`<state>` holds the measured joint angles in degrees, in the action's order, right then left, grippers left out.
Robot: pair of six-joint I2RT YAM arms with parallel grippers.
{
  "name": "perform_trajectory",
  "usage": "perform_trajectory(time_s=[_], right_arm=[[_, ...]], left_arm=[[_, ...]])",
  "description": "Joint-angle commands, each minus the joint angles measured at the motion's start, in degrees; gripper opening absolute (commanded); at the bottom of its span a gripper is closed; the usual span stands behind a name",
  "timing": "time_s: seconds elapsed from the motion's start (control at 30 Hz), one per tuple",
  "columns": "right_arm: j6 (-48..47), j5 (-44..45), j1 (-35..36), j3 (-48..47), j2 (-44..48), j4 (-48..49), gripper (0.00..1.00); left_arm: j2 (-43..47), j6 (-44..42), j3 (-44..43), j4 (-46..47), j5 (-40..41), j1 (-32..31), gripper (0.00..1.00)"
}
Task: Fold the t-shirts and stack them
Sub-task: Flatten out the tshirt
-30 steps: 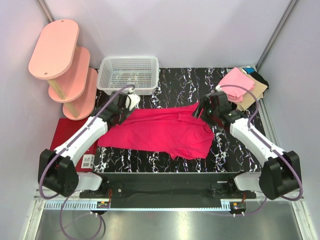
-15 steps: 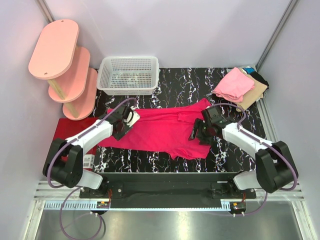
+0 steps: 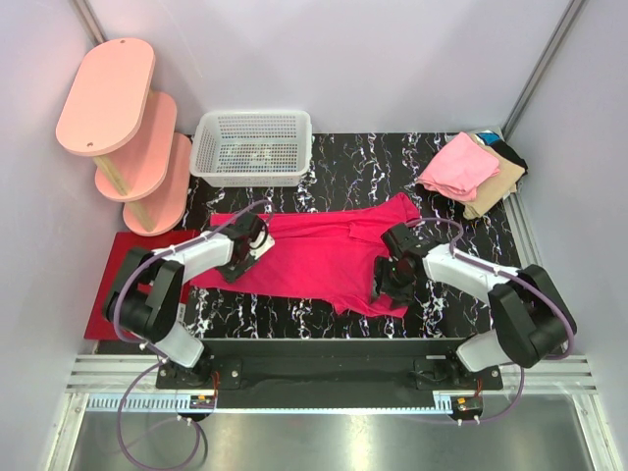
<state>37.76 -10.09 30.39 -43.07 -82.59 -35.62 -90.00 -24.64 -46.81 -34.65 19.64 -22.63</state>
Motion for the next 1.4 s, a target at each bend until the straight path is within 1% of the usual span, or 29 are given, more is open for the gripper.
perform_trajectory(time_s=[0.0,0.03,0.13,0.2,0.27,0.33,0.37,0.4,0.47,0.5,0.6,0.63,0.67,0.73,0.77,0.8,0.9,0.97,1.07,1.17,1.3,1.37], right_arm=[[-1.72,1.3,2.04,-1.05,-1.35,-5.24,0.64],[-1.72,1.3,2.74,-1.23,-1.18,-6.04,0.64],[-1.29,2.35,4.06,-1.4,1.72,-9.81,0.63],[0.29,2.09,6.43,-2.36,4.26,-12.63,0.62],[1.17,2.79,7.57,-3.33,5.67,-16.39,0.61],[2.14,2.97,7.66,-4.3,8.31,-18.43,0.61],[2.49,2.79,7.66,-4.48,9.36,-19.83,0.61],[2.84,2.62,7.66,-5.0,10.77,-20.45,0.61],[4.07,1.83,7.66,-5.44,12.0,-21.77,0.61],[4.34,1.56,7.58,-5.71,12.88,-21.86,0.61],[5.13,2.44,7.58,-7.63,13.07,-21.69,0.65],[4.7,4.18,7.66,-8.86,12.54,-21.69,0.66],[4.35,5.33,7.66,-12.01,10.8,-21.43,0.67],[2.42,8.66,7.49,-15.45,8.07,-20.9,0.68],[2.06,9.72,7.58,-18.51,5.27,-20.03,0.68],[1.97,9.82,7.49,-19.67,3.94,-19.41,0.68],[2.05,9.82,7.58,-21.62,-0.2,-15.99,0.68],[2.93,9.12,7.49,-21.44,-2.04,-13.53,0.68],[3.46,9.73,7.49,-20.92,-3.1,-11.41,0.68],[3.73,9.74,7.49,-20.21,-2.84,-10.18,0.68],[4.17,12.63,7.49,-19.51,-2.49,-9.56,0.68],[4.52,13.25,7.4,-18.9,-2.4,-8.6,0.7]], left_arm=[[-1.85,1.09,-0.13,-2.07,-0.21,-0.92,0.41],[-1.85,0.83,-0.21,-3.04,-0.74,-1.44,0.4],[-0.54,0.48,-0.04,-7.52,-4.07,-2.85,0.33],[1.82,0.39,-0.04,-11.37,-7.32,-3.9,0.29],[3.68,0.21,-0.56,-14.46,-11.35,-5.49,0.27],[6.4,-0.31,-1.35,-19.82,-14.35,-6.46,0.25],[7.54,-0.49,-2.31,-22.01,-17.67,-6.72,0.25],[8.34,-1.1,-2.85,-26.21,-19.27,-6.9,0.24],[10.35,-2.07,-3.9,-30.28,-24.97,-7.16,0.23],[11.15,-2.77,-4.08,-33.08,-26.04,-7.25,0.21],[14.14,-4.18,-4.69,-35.91,-27.37,-7.25,0.19],[14.76,-3.92,-5.05,-35.49,-26.42,-7.16,0.18],[15.89,-3.4,-5.66,-34.26,-21.53,-7.08,0.17],[17.04,-1.73,-5.58,-26.02,-13.61,-6.81,0.16],[17.13,-1.55,-5.05,-22.77,-7.22,-6.55,0.14],[16.61,-1.2,-4.87,-17.26,-4.55,-6.29,0.14],[10.91,1.16,-6.01,-12.82,0.92,-6.2,0.14],[7.14,2.14,-6.19,-11.32,2.59,-6.02,0.13],[4.31,3.46,-5.84,-7.89,2.95,-5.58,0.13],[3.43,4.78,-6.45,-6.74,-0.2,-3.92,0.14],[2.63,5.66,-6.98,-7.01,-4.6,0.21,0.16],[1.5,6.01,-6.98,-7.01,-6.7,1.45,0.18]])
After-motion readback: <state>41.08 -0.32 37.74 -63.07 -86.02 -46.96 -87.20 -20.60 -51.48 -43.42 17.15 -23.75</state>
